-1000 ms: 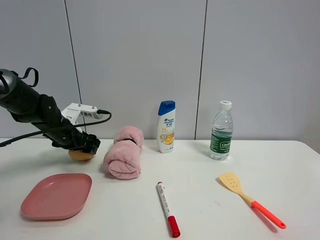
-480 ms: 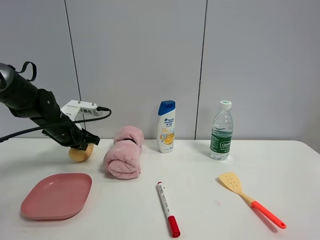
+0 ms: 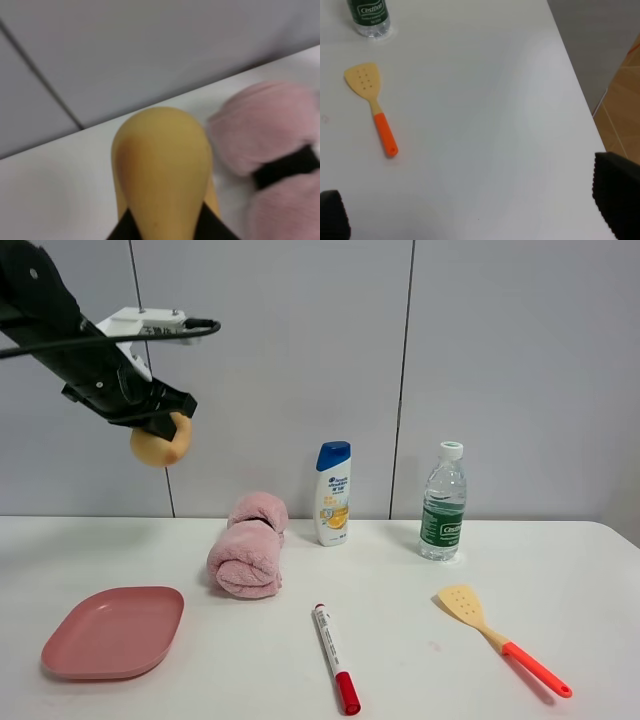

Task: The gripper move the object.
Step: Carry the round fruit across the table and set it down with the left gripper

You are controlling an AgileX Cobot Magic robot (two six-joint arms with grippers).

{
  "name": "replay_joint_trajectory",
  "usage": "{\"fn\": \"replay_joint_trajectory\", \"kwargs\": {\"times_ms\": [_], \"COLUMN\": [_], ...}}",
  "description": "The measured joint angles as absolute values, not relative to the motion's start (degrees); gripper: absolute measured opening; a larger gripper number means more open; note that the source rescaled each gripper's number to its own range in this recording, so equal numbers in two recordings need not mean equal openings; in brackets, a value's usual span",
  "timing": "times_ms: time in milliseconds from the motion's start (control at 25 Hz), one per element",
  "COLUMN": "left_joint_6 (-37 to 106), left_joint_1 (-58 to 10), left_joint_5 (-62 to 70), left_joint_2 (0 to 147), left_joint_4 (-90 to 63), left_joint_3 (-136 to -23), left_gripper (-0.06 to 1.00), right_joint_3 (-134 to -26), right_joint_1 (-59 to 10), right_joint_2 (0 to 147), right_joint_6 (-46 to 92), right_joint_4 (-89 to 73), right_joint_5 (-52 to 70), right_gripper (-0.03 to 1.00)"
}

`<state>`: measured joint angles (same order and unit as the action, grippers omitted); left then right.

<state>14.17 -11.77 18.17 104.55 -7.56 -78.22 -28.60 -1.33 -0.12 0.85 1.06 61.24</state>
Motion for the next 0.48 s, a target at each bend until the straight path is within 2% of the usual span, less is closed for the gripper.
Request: {"fn": "replay_joint_trajectory", "kwargs": {"times_ms": [480], "left_joint_6": [14.2], "left_joint_1": [-31.1], "left_joint_5": [21.7], "left_joint_2": [98.7], "left_joint_4": [-7.6], "left_joint_3": [-78.2], "left_gripper": [0.01], "right_joint_3": [-28.6], "right_joint_1": [-1.3], "right_joint_2": [-0.1], "right_joint_6": [0.9], "right_joint_4": [1.1], "right_joint_5": [61.2], "right_gripper": [1.00]}}
